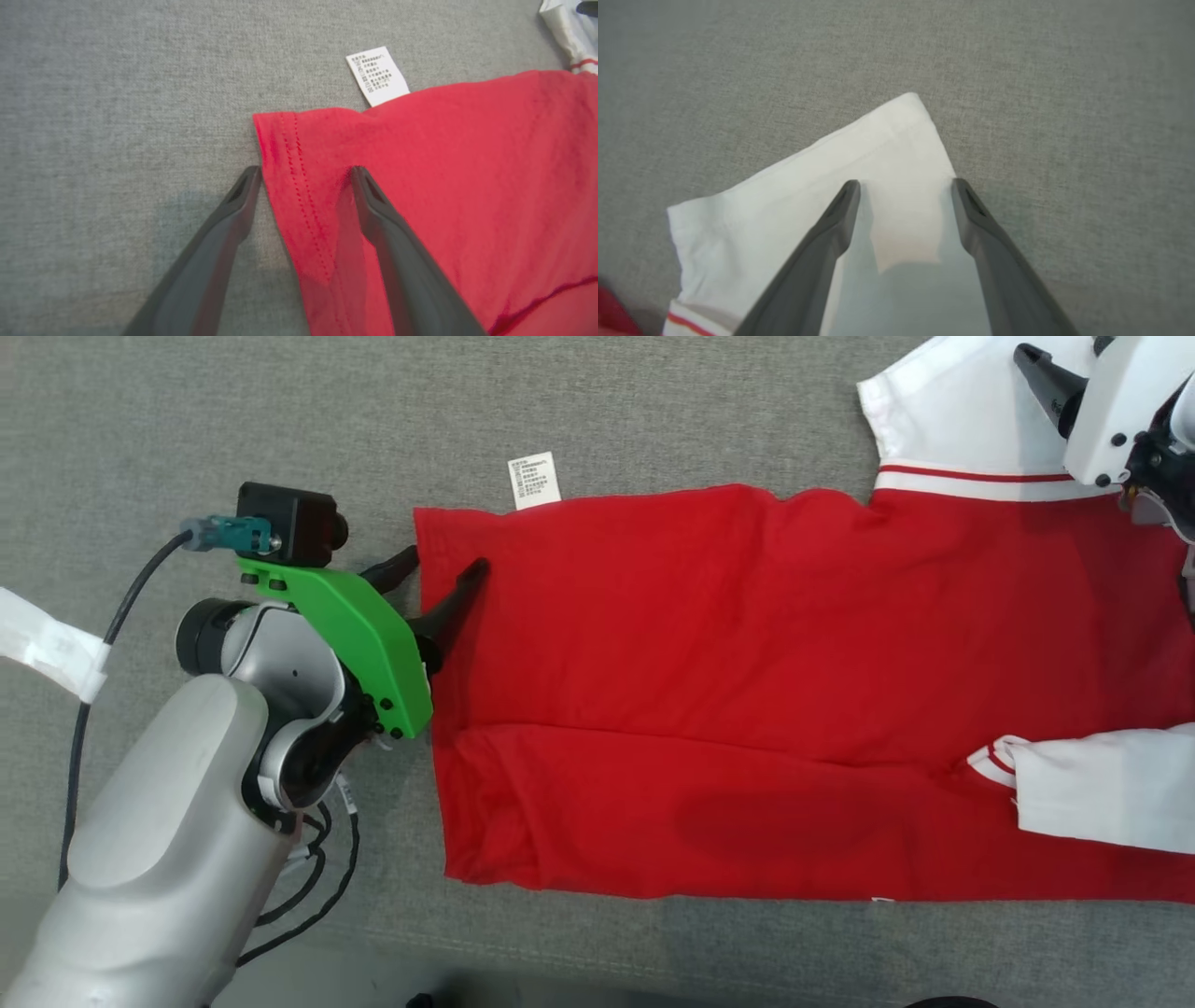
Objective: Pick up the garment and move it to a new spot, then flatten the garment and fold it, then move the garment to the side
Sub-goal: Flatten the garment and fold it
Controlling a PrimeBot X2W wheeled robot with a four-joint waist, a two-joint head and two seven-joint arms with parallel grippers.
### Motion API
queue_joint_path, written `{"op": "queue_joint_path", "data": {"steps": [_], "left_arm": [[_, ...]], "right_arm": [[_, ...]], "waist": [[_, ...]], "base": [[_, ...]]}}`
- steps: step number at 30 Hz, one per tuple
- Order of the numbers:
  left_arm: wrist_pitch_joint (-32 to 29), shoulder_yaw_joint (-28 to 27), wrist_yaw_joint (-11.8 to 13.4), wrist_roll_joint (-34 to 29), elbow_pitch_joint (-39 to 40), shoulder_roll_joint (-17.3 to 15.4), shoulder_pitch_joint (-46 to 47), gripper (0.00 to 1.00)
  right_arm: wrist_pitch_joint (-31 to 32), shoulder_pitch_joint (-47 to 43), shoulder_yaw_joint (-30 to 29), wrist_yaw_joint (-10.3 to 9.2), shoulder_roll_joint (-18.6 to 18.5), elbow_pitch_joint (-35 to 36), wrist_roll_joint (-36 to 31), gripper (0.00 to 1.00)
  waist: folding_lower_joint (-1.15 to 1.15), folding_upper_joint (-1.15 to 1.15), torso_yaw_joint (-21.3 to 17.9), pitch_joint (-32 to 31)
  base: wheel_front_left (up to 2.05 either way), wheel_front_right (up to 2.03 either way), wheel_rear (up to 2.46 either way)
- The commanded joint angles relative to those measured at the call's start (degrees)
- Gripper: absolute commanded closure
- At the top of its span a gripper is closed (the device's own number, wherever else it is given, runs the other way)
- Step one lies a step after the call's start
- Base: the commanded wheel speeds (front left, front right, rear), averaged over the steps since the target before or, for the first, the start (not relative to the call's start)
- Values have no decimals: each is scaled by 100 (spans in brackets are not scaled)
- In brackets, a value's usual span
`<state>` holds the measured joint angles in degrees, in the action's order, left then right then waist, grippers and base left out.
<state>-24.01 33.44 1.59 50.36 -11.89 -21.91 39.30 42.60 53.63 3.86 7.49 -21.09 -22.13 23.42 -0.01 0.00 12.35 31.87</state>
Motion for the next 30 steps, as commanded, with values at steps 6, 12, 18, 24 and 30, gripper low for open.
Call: {"op": "queue_joint_path", "data": {"steps": [6, 12, 18, 24, 30], "left_arm": [[123, 107, -374, 160, -500, 261, 197, 46], [371, 125, -639, 184, -633, 324, 322, 100], [671, -7, -803, 267, -564, 106, 330, 100], [1100, -115, -845, 160, -256, -267, -72, 100], [1341, -111, -828, 163, 275, -695, -795, 100]], "right_arm": [[-382, 244, 260, -1, -23, -692, -77, 67], [-762, 386, 241, -1, -66, -906, 178, 100], [-1289, 408, 400, -1, -120, -631, 902, 100], [-1599, -188, 664, -1, -490, 276, 1829, 100], [-1850, -1568, 721, -1, -953, 1533, 2477, 100]], "waist": [[1, 0, 227, 112], [1, 0, 163, 72], [1, 0, -66, -92], [1, 0, -377, -429], [1, 0, -707, -994]], "base": [[0, 0, 0], [0, 0, 0], [0, 0, 0], [0, 0, 0], [0, 0, 0]]}}
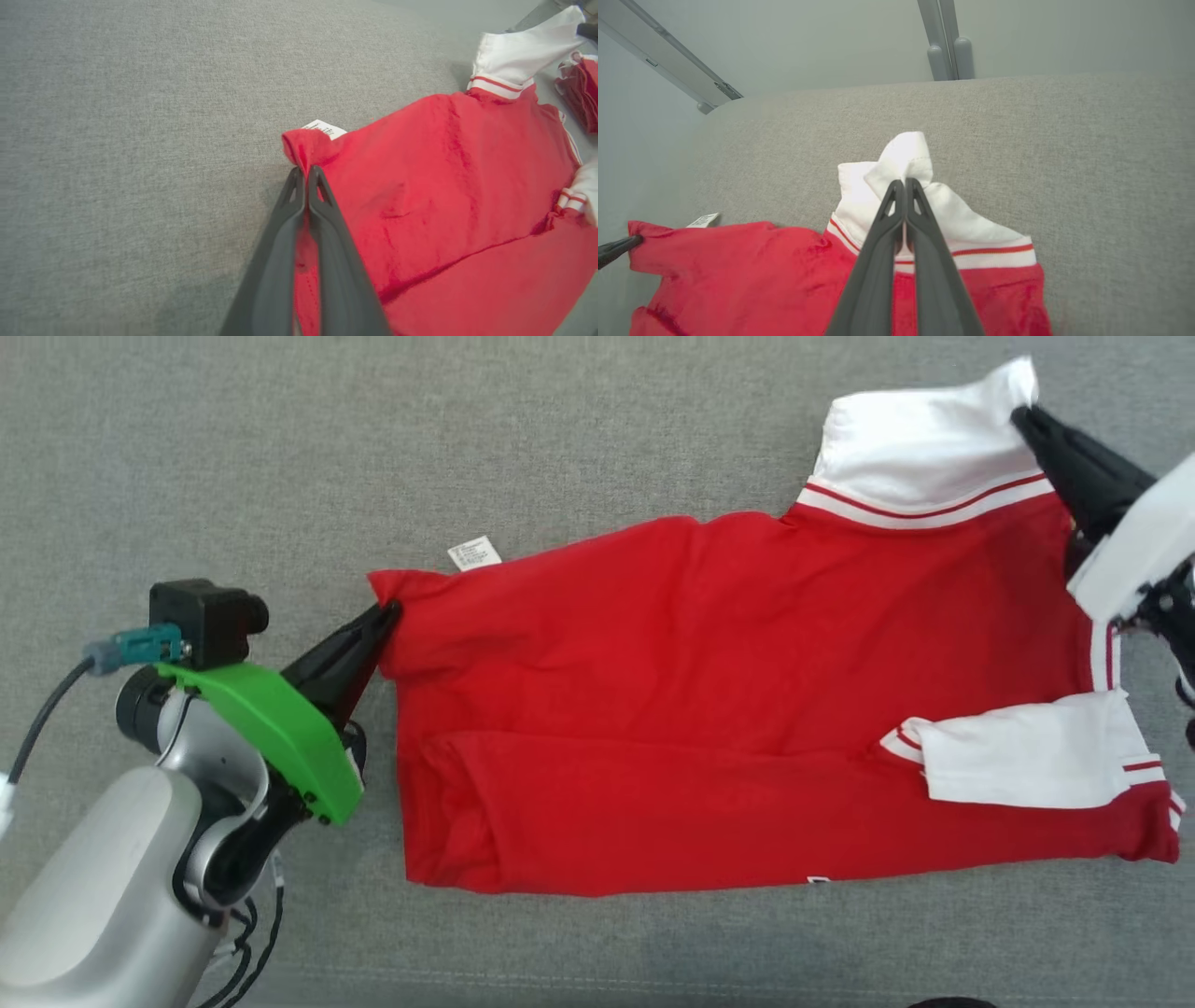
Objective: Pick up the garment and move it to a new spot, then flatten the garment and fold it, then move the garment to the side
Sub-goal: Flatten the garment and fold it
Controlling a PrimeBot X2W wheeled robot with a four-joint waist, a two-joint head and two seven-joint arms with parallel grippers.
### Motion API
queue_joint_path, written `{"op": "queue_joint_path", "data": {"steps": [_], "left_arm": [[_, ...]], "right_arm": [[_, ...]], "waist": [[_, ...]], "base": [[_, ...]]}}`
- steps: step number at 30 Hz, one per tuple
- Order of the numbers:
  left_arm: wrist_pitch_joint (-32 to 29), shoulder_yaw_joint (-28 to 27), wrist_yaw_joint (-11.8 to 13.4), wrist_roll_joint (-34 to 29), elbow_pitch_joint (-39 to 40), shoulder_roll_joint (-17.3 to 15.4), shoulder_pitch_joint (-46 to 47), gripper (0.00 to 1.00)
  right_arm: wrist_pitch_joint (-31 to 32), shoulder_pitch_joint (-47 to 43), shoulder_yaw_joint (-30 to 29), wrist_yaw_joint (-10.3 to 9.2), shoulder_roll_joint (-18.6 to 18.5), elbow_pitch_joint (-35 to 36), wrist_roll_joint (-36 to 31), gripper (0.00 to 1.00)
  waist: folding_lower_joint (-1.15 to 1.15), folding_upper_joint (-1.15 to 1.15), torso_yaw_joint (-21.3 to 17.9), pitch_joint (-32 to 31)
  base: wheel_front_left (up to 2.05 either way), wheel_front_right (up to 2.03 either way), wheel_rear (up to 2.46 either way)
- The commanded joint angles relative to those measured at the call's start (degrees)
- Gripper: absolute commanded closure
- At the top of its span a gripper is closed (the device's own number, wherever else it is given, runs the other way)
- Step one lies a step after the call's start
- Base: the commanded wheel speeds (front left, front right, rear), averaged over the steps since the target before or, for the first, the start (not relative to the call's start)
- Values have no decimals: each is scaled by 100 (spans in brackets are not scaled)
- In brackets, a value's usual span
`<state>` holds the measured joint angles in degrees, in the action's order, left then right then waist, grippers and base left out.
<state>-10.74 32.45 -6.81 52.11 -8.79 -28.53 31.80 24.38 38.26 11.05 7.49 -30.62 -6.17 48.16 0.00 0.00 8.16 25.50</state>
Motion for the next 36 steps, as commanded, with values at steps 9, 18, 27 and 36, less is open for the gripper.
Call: {"op": "queue_joint_path", "data": {"steps": [9, 18, 27, 36], "left_arm": [[512, -164, 283, 46, 580, -405, -1274, 100], [1283, -347, 450, -64, 517, -341, -1873, 100], [1527, -277, 379, -95, 338, -311, -2092, 100], [1945, -116, 362, -218, 19, -130, -2462, 55]], "right_arm": [[-552, -2127, -432, -1, 170, 887, 51, 100], [-997, -3186, -664, 0, 623, 779, -106, 100], [-1014, -3107, -323, -1, 622, 446, -338, 100], [-1101, -3168, 170, -1, 343, -56, -740, 80]], "waist": [[0, 0, -644, -868], [0, 0, -768, -1111], [0, 0, -799, -1231], [0, 0, -774, -1250]], "base": [[0, 0, 0], [0, 0, 0], [0, 0, 0], [0, 0, 0]]}}
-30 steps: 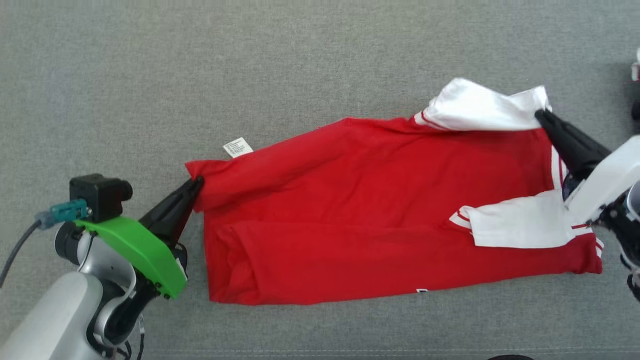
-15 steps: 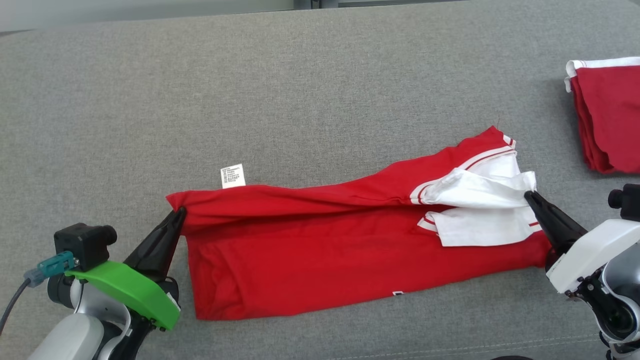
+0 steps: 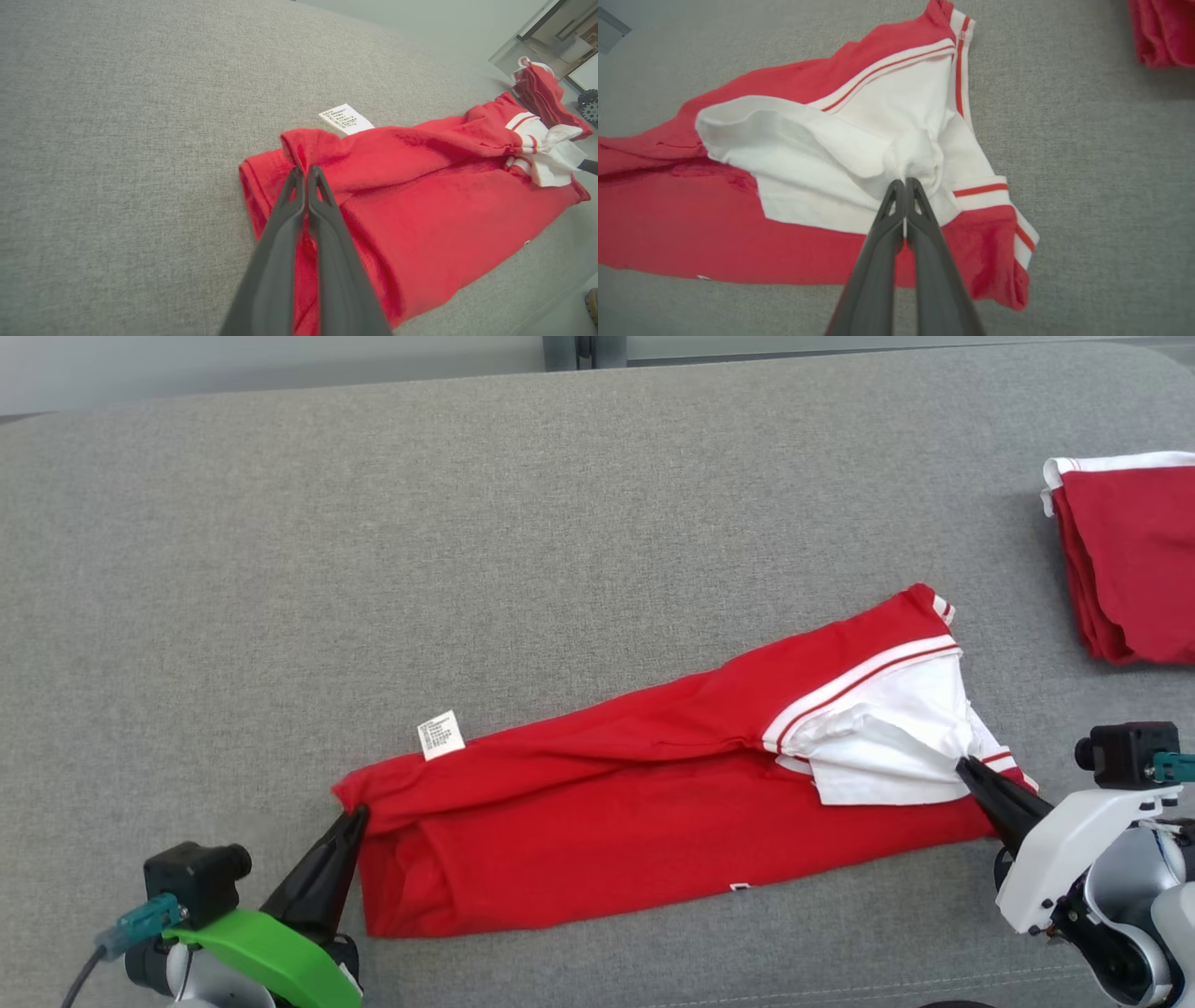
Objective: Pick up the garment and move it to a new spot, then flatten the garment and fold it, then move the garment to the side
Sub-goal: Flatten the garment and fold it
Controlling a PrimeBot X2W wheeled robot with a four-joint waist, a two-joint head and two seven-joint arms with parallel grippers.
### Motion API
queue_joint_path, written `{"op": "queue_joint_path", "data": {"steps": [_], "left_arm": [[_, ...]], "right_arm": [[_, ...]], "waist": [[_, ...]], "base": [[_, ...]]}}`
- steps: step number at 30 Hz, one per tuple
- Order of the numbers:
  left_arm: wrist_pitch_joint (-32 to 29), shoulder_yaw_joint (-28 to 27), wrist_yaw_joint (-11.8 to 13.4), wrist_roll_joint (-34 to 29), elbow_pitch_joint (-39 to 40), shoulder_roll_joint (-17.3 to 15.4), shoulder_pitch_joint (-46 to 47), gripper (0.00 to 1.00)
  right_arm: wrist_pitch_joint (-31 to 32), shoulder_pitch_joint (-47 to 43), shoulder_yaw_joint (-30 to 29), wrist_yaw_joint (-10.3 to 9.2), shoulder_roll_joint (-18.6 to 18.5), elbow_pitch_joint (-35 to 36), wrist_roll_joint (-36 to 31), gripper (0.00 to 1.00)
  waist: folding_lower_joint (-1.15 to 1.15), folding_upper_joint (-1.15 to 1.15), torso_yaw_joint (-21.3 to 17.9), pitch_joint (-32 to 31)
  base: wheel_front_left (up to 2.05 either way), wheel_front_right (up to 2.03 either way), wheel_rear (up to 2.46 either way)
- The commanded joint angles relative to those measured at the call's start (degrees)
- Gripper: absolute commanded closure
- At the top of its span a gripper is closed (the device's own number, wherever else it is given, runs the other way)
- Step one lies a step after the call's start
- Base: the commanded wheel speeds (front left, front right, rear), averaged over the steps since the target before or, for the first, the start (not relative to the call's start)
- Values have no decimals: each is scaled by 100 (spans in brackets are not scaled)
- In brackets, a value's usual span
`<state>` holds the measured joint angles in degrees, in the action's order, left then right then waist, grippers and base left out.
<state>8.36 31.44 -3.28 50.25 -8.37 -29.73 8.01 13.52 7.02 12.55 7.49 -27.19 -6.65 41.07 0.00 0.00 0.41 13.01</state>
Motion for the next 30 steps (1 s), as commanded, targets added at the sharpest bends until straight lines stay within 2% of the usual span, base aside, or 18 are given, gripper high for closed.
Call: {"op": "queue_joint_path", "data": {"steps": [1, 2, 5, 9, 14, 17, 22, 25, 30], "left_arm": [[107, 18, 18, -81, -46, 8, -128, 7], [177, 56, 20, -144, -64, 33, -184, 0], [376, 291, 6, -516, -109, 17, -366, 0], [558, 519, 166, -1031, -347, -9, -685, 0], [676, 345, 512, -1482, -602, 8, -901, 0], [692, -239, 775, -1691, -316, 167, -997, 0], [681, -1455, 1145, -2390, 751, 584, -1445, 0], [681, -1882, 1111, -2761, 1195, 860, -1582, 0], [682, -2099, 759, -3185, 1331, 1315, -1490, 0]], "right_arm": [[-50, -43, 41, -1, -47, -34, -81, 55], [-51, -54, 60, -1, -93, -70, -112, 0], [-38, -81, 100, -1, -213, -135, -156, 0], [-1, -73, 15, -1, -369, -126, -138, 0], [68, 50, -182, -1, -440, 2, -75, 0], [213, 203, -377, -1, -415, 33, 9, 0], [754, 595, -488, -1, -493, 153, 88, 0], [1147, 875, -411, -1, -420, 25, 24, 0], [1470, 1300, -406, -1, -109, -770, -190, 0]], "waist": [[0, 0, 1, -8], [0, 0, -2, -17], [0, 0, -28, -47], [0, 0, -77, -40], [0, 0, -126, 30], [0, 0, -143, 45], [0, 0, -113, -16], [0, 0, -59, -53], [0, 0, 179, -46]], "base": [[0, 0, 0], [0, 0, 0], [0, 0, 0], [0, 0, 0], [0, 0, 0], [0, 0, 0], [0, 0, 0], [0, 0, 0], [0, 0, 0]]}}
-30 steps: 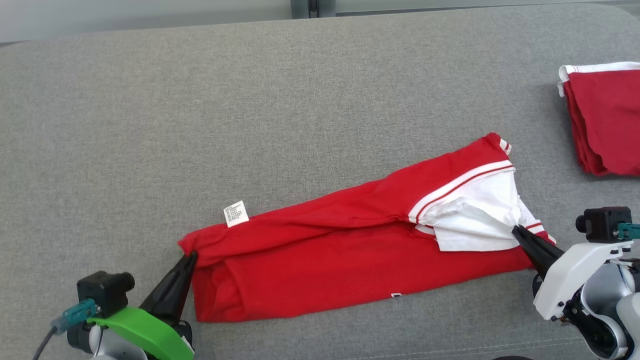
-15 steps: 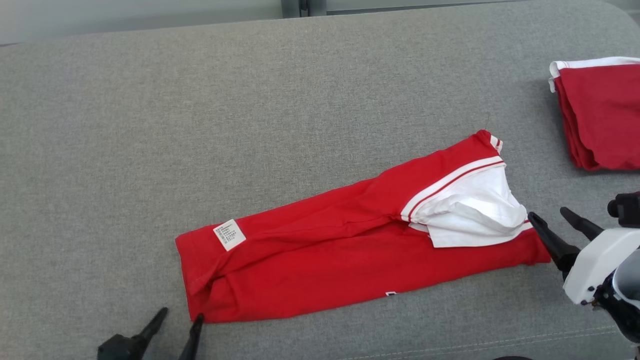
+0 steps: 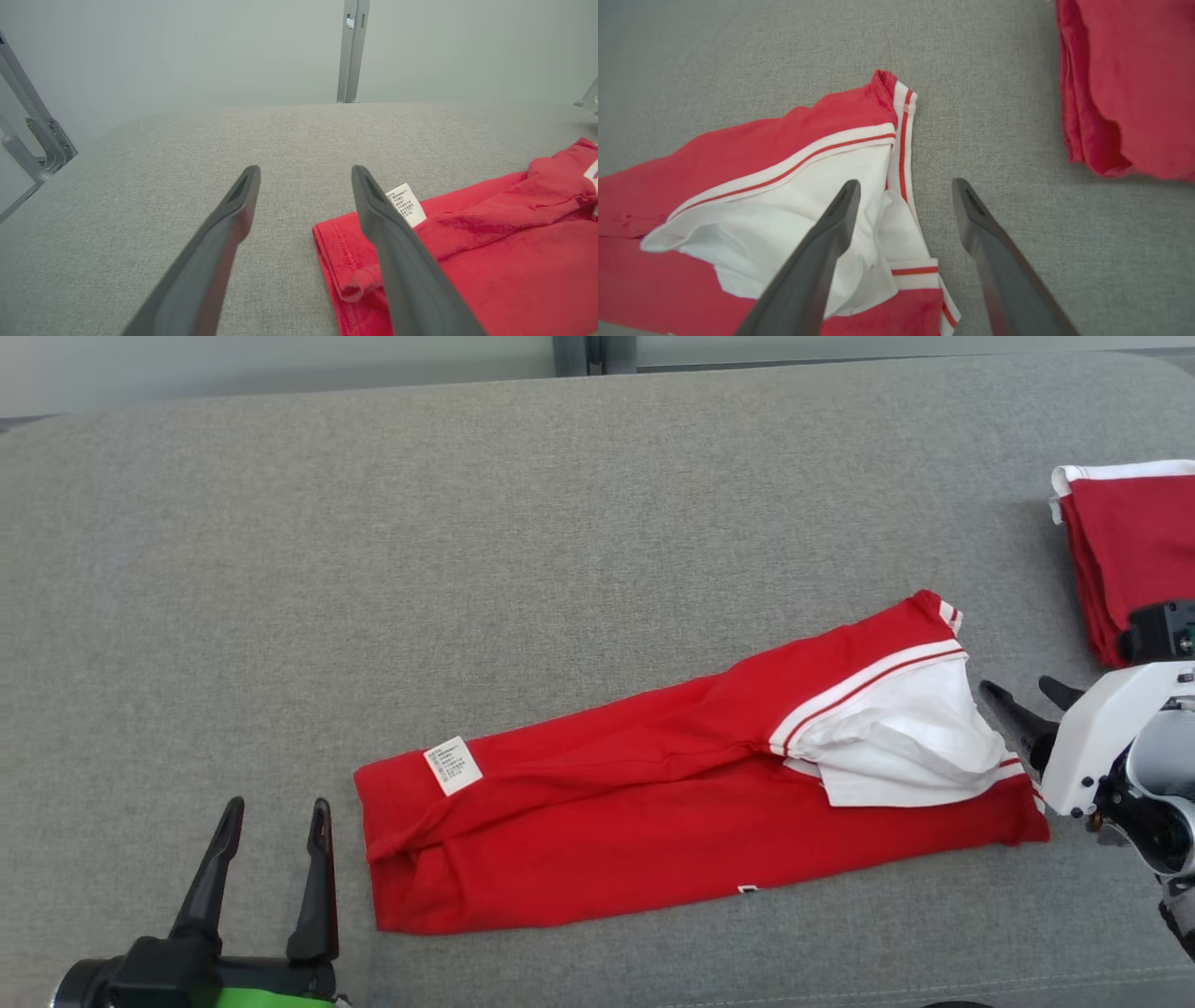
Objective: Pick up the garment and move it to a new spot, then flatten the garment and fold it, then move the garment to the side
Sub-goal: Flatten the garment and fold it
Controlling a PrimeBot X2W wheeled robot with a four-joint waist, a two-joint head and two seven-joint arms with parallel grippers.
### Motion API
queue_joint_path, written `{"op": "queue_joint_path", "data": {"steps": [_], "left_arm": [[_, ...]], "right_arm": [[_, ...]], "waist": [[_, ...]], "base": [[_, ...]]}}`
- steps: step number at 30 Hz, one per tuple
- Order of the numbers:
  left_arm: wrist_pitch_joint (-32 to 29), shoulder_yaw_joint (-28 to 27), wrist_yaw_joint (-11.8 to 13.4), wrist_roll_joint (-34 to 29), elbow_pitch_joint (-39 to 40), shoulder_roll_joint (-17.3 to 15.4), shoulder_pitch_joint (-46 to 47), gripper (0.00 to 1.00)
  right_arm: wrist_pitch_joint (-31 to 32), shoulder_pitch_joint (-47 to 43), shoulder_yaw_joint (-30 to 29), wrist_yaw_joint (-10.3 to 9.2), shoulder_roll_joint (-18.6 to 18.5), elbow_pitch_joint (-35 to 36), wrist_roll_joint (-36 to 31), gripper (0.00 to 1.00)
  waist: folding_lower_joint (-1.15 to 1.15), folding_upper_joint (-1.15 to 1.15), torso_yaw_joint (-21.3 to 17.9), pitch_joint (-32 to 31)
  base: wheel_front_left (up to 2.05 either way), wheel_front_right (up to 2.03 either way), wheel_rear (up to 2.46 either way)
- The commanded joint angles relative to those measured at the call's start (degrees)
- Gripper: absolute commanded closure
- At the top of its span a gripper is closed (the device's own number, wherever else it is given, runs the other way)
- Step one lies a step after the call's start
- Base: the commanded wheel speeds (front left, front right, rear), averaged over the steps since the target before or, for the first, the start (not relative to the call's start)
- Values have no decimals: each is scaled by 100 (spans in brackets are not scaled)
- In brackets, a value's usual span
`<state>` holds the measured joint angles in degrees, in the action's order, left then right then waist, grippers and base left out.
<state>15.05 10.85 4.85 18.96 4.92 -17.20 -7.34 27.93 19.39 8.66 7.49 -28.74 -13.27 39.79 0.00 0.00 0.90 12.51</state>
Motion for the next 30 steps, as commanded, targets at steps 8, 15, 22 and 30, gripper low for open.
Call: {"op": "queue_joint_path", "data": {"steps": [8, 15, 22, 30], "left_arm": [[13, -146, -603, -275, -363, 579, 172, 0], [14, -270, -994, -335, -837, 862, 191, 0], [14, -372, -1154, -403, -1164, 1052, 217, 0], [14, -411, -1218, -439, -1261, 1246, 132, 0]], "right_arm": [[128, 133, 44, -1, 212, -1151, -300, 0], [235, 80, 246, 4, 357, -1452, 209, 100], [212, 303, 178, -4, -226, -1242, 835, 100], [20, 490, -414, -3, -1041, -1287, 967, 100]], "waist": [[0, 0, 570, 18], [0, 0, 718, -90], [0, 0, 569, -359], [0, 0, 438, -686]], "base": [[0, 0, 0], [0, 0, 0], [0, 0, 0], [0, 0, 0]]}}
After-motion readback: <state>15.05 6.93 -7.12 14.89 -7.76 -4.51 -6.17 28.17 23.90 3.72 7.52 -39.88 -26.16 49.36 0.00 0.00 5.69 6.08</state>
